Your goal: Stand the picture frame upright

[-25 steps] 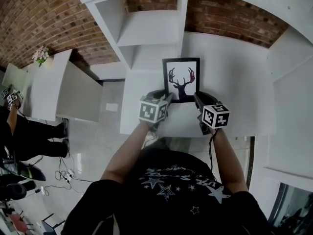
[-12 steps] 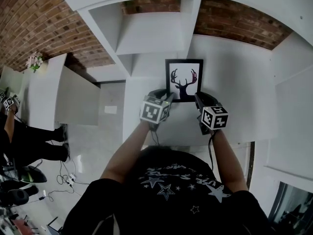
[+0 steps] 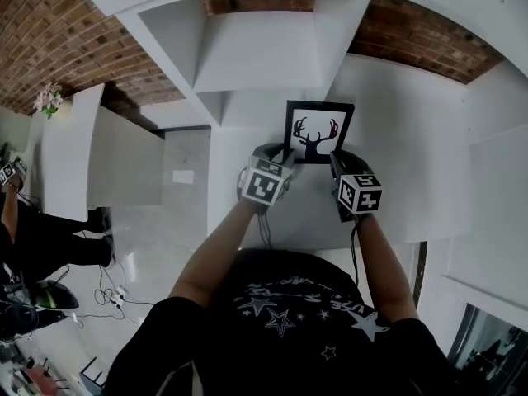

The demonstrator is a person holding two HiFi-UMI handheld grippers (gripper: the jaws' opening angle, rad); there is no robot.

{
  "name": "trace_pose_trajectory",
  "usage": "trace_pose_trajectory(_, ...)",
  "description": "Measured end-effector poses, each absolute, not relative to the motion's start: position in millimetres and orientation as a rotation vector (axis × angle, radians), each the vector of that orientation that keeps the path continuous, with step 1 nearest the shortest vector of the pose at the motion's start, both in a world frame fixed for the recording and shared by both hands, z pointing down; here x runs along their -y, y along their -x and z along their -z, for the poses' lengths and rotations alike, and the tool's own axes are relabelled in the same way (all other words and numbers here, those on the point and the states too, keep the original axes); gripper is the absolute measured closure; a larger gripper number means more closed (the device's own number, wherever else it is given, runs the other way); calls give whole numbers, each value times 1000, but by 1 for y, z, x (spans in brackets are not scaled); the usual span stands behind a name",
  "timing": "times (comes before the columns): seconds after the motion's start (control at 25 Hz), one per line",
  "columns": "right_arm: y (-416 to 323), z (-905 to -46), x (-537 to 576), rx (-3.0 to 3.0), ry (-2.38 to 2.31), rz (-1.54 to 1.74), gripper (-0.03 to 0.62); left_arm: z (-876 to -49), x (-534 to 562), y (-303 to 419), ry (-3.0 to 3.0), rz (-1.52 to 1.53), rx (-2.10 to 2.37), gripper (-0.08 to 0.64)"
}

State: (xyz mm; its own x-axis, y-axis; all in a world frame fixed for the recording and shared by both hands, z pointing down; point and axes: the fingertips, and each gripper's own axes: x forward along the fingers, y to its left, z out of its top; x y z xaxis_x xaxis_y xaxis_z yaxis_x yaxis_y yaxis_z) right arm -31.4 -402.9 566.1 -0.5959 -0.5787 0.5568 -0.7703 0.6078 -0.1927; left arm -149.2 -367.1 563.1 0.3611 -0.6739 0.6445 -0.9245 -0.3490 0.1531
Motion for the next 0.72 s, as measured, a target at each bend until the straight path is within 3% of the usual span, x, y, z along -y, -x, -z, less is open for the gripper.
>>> trace_pose_trajectory(0.72, 52, -578, 444, 2304, -1157, -514, 509, -580, 411, 174, -2206, -781, 1518, 459)
